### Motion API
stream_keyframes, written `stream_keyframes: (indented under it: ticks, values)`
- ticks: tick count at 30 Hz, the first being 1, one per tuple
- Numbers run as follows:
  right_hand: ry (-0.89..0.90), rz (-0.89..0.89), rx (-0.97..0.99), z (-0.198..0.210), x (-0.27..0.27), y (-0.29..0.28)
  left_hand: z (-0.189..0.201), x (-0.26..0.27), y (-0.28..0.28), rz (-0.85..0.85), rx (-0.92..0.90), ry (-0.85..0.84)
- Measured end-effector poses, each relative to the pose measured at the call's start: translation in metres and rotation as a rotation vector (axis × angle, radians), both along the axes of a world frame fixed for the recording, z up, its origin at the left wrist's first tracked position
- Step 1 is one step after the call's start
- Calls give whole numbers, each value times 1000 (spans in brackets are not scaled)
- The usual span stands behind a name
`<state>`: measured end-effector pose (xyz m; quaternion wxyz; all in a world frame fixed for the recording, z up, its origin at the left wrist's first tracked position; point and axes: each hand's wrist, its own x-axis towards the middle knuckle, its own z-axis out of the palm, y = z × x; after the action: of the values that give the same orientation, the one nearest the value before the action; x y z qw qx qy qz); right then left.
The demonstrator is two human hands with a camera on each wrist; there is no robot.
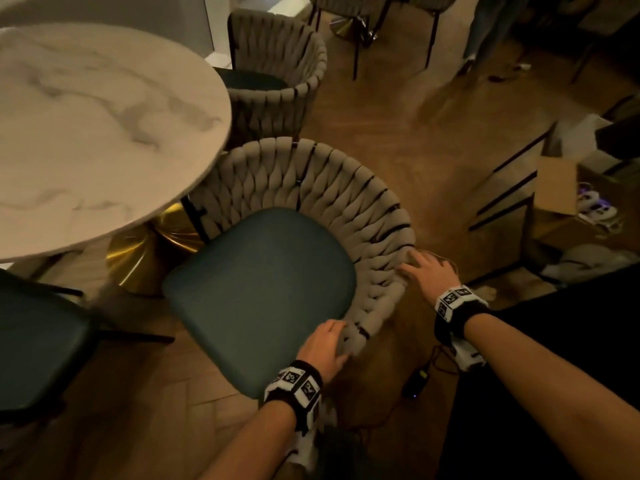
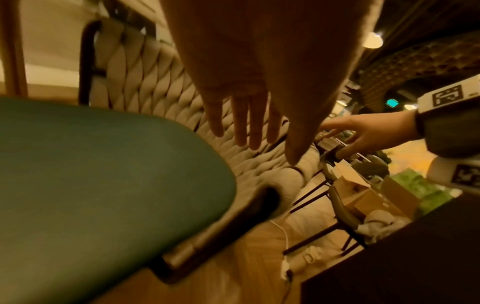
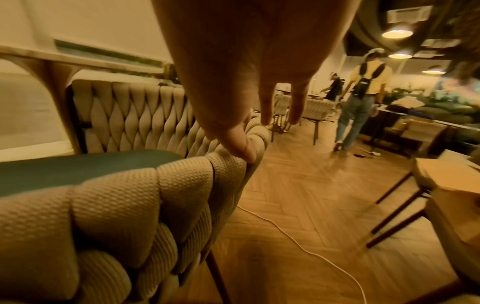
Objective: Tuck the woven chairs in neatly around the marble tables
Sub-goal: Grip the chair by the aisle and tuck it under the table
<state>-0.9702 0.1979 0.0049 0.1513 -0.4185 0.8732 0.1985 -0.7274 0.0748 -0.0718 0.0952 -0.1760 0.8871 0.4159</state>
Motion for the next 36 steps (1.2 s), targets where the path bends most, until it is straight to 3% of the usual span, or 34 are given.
stream_keyframes:
  ticks: [4,10,15,20,31,34,36]
  values:
    - [-4,147,13,-21,-25,-11,-17,-32,25,86,163,-92]
    - [-11,361,211,-49,-36,-19,-30,-59,23,-4,153,-100]
    - [51,433,192,-49,-34,-16,-24,-54,24,-19,147,-141]
    - [14,417,235,-46,15,7,-20,-9,19,-139,121,-171]
    - [-140,246,126,-40,198,45,6,141,-17,-354,48,-328]
    - [-263,257,156,-32,206,46,8,165,-10,-360,8,-282]
    - [-395,194,63,-19,191,41,6,173,0,-341,-7,-245]
